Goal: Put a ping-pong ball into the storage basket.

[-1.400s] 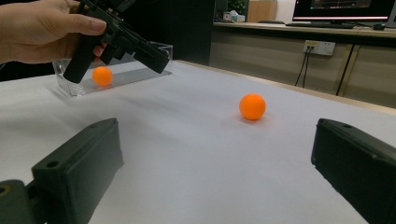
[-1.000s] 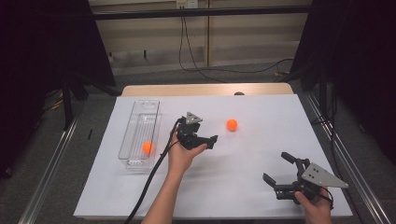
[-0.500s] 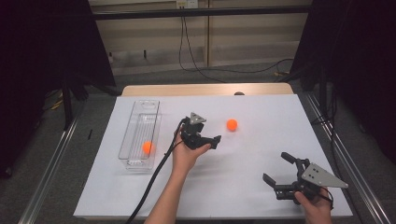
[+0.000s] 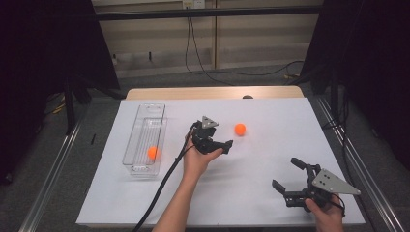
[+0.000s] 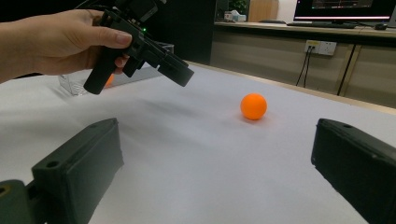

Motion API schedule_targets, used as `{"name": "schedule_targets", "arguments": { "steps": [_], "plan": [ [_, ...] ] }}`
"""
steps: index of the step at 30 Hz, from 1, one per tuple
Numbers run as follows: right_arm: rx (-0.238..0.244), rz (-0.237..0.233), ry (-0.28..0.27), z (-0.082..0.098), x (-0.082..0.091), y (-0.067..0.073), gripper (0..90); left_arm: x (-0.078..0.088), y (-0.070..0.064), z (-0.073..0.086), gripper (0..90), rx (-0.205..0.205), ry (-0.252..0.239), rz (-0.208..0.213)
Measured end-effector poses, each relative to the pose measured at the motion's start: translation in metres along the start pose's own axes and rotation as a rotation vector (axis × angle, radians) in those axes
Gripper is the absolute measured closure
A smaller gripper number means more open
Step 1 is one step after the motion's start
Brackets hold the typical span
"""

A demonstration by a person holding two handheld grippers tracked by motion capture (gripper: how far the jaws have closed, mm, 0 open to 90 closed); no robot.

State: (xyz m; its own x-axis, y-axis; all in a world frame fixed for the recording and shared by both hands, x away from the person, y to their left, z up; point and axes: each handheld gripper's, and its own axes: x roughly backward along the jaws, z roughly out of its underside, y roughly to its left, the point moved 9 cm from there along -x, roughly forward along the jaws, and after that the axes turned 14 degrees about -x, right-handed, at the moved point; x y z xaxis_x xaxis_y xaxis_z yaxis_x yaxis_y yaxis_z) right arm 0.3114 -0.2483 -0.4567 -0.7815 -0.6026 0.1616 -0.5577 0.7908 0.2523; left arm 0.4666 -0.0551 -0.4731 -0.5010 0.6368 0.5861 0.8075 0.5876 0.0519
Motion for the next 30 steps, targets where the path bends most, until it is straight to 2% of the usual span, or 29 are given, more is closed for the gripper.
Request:
{"name": "schedule_targets", "arguments": {
  "steps": [9, 14, 30],
  "plan": [
    [-0.006, 0.004, -0.004, 0.000, 0.000, 0.000, 1.4, -0.006, 0.001, 0.002, 8.3, -0.009, 0.011, 0.000],
    [-0.001, 0.003, -0.002, 0.000, 0.000, -0.001, 1.3, -0.008, 0.000, 0.002, 8.3, 0.003, 0.003, 0.001],
    [-0.002, 0.005, -0.003, -0.001, 0.000, -0.001, 0.7, -0.015, 0.001, 0.002, 8.3, 0.002, 0.003, -0.004]
  ]
}}
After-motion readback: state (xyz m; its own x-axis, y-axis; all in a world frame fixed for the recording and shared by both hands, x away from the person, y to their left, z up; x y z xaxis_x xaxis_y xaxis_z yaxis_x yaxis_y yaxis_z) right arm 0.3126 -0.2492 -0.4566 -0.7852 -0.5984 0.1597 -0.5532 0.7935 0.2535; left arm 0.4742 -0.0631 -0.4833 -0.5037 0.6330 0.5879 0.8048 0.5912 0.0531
